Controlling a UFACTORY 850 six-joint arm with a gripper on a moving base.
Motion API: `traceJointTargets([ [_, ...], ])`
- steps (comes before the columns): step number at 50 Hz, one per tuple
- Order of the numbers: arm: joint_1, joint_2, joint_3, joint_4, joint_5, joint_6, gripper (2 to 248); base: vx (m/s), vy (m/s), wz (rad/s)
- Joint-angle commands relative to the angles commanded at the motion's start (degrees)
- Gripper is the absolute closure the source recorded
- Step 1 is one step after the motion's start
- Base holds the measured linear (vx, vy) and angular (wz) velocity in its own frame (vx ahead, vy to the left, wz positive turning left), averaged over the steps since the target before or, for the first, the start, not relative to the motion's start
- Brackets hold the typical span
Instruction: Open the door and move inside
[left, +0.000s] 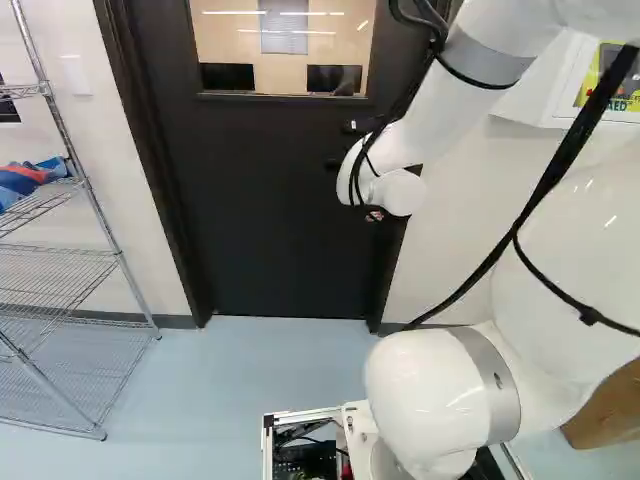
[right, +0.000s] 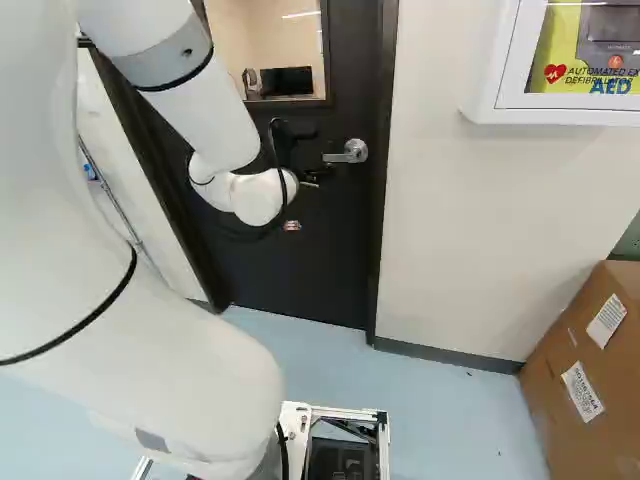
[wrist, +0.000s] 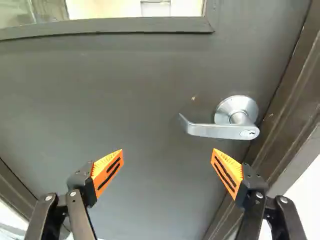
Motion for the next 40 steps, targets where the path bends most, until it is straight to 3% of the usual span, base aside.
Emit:
traceJointTargets([
  [18,-0.1,1.6,-0.9,0.0,0.0,0.0,3,0.000,0.000,0.000],
  [40,-0.9,0.8,-4.4,0.0,0.0,0.0,3,0.000,0.000,0.000],
])
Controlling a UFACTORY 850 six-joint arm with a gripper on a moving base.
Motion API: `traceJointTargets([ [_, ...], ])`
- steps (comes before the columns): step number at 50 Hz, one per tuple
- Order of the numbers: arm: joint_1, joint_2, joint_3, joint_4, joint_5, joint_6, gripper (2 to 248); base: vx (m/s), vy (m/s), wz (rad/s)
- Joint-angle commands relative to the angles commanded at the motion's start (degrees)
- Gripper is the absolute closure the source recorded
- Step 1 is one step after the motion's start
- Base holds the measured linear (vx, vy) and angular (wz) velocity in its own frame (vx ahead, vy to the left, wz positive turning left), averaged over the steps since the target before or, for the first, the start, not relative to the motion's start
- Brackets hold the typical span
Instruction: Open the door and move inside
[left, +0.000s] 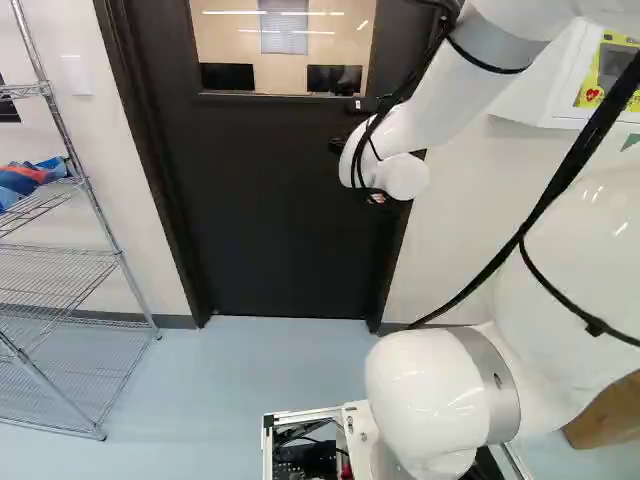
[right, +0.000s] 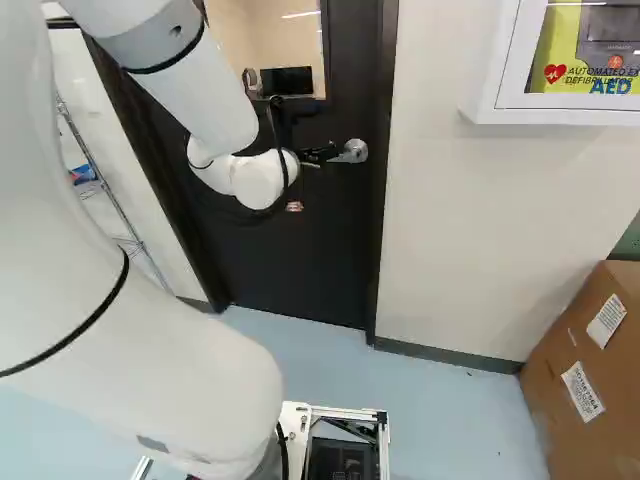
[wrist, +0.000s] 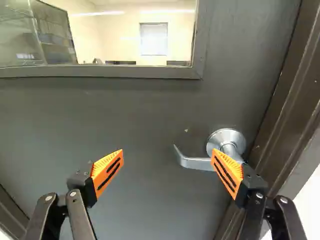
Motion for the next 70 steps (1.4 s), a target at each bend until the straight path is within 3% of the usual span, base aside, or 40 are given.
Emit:
traceJointTargets([
  [37,-1.3,-7.7,-6.7,0.0,0.0,0.0,3,0.000,0.000,0.000],
  [70,-1.4,-11.3,-6.1,0.0,0.0,0.0,3,0.000,0.000,0.000],
])
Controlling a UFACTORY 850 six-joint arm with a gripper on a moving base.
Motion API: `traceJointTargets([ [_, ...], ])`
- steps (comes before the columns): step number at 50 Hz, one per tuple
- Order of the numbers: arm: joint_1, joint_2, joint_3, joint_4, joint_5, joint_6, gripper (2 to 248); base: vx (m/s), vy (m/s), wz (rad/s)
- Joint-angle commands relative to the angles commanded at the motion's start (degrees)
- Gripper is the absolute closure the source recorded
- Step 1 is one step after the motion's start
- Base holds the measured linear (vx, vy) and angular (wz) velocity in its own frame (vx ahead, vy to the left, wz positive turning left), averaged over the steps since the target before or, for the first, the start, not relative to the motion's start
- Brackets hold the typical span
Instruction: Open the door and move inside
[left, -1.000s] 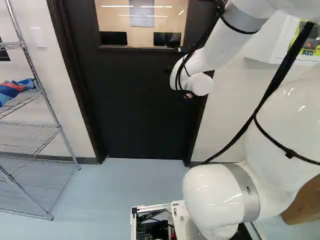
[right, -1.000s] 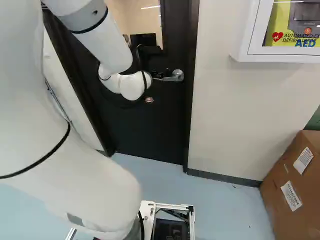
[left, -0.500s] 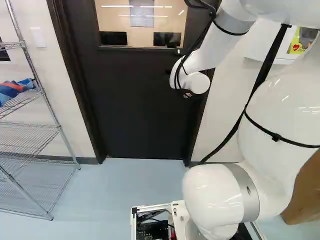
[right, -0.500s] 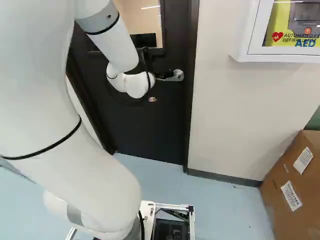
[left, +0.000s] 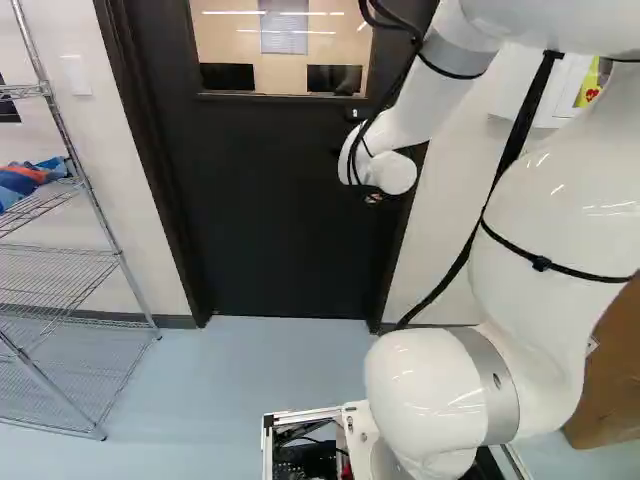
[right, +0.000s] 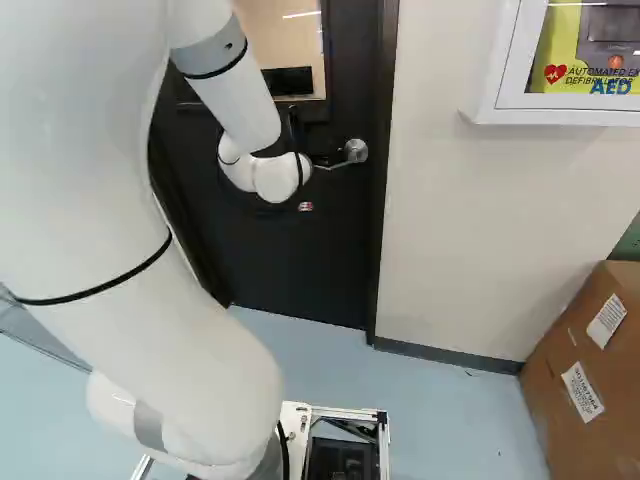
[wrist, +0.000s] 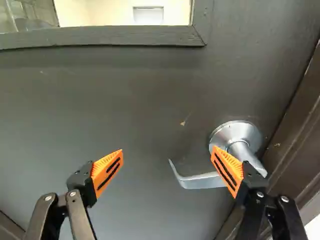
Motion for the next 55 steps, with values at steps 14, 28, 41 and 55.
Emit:
traceJointTargets([
  [14,0.0,-1.5,0.3,0.0,0.0,0.0,3,0.000,0.000,0.000],
  [28,0.0,-3.0,0.6,0.0,0.0,0.0,3,0.000,0.000,0.000],
  [41,0.0,-4.6,0.7,0.0,0.0,0.0,3,0.000,0.000,0.000],
  [55,0.0,-5.5,0.7,0.5,0.0,0.0,3,0.000,0.000,0.000],
])
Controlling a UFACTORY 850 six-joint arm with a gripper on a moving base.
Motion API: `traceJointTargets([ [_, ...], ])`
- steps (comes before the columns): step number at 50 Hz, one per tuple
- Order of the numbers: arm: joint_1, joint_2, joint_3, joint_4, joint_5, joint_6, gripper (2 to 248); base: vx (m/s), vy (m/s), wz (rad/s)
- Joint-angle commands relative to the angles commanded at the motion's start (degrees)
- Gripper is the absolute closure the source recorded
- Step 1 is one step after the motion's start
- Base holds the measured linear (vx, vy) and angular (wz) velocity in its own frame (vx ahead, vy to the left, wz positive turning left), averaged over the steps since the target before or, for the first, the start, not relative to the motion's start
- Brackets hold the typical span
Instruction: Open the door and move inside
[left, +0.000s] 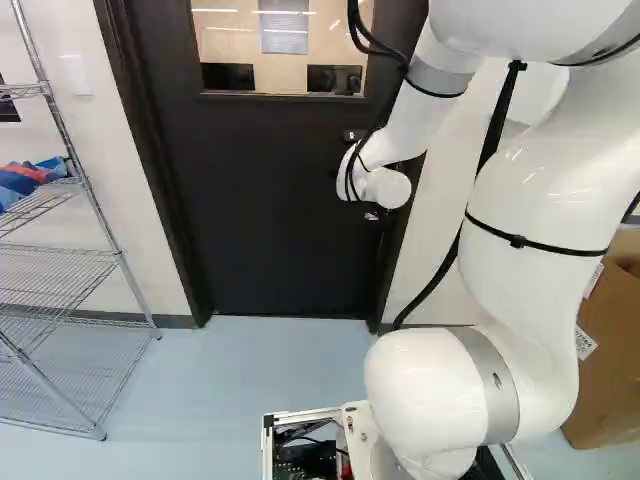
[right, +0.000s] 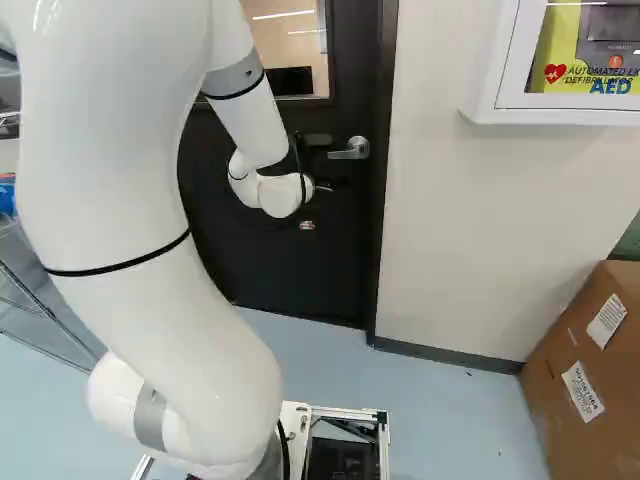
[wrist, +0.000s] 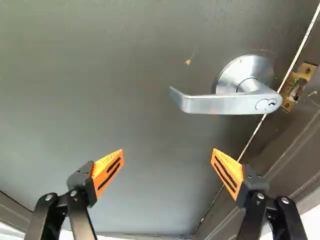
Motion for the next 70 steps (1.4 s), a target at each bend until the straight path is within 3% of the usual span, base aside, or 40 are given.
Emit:
traceJointTargets([
  [12,0.2,-1.5,-1.6,4.2,0.0,0.0,3,0.000,0.000,0.000],
  [56,2.9,-11.8,-13.5,26.2,-3.3,0.0,3,0.000,0.000,0.000],
  [70,3.5,-15.3,-17.9,27.8,-3.8,0.0,3,0.000,0.000,0.000],
])
